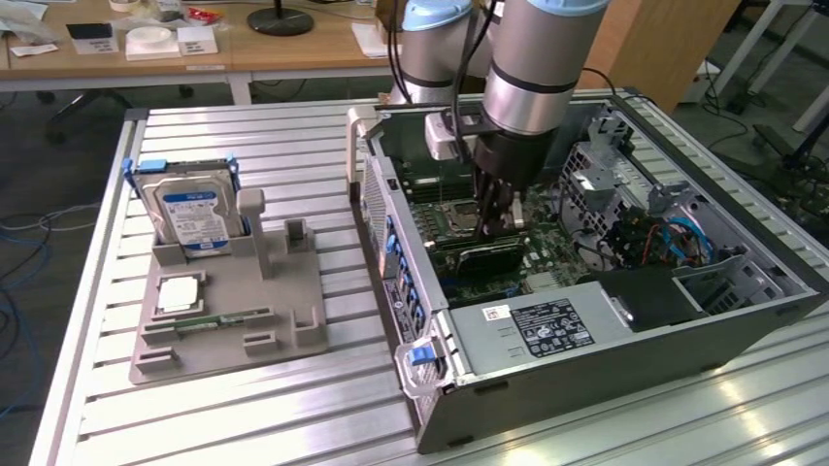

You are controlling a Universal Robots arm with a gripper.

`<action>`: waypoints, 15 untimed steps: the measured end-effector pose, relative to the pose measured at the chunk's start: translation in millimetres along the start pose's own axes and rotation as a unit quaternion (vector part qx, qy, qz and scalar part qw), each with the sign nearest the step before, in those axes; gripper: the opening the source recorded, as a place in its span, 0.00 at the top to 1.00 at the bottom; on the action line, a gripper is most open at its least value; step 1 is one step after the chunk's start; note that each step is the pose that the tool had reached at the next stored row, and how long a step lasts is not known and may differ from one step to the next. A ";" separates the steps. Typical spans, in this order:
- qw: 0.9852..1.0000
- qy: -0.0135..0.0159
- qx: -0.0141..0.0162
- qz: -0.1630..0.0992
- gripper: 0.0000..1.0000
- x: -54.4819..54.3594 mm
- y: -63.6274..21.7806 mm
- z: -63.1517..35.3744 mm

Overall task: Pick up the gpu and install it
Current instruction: 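Press down on the gpu until it lock into place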

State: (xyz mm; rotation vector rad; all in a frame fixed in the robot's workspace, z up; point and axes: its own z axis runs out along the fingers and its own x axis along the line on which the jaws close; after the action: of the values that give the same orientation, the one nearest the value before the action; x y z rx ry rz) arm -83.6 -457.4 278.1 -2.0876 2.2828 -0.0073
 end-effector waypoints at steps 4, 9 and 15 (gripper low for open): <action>1.000 0.000 0.000 0.000 0.89 0.1 0.1 1.6; 1.000 0.000 0.000 0.000 0.89 -0.7 0.8 4.4; 1.000 0.000 0.000 0.000 0.89 -1.4 1.1 8.1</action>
State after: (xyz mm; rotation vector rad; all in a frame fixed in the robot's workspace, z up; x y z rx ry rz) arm -84.2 -455.7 270.0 -2.0872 2.2832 -0.0073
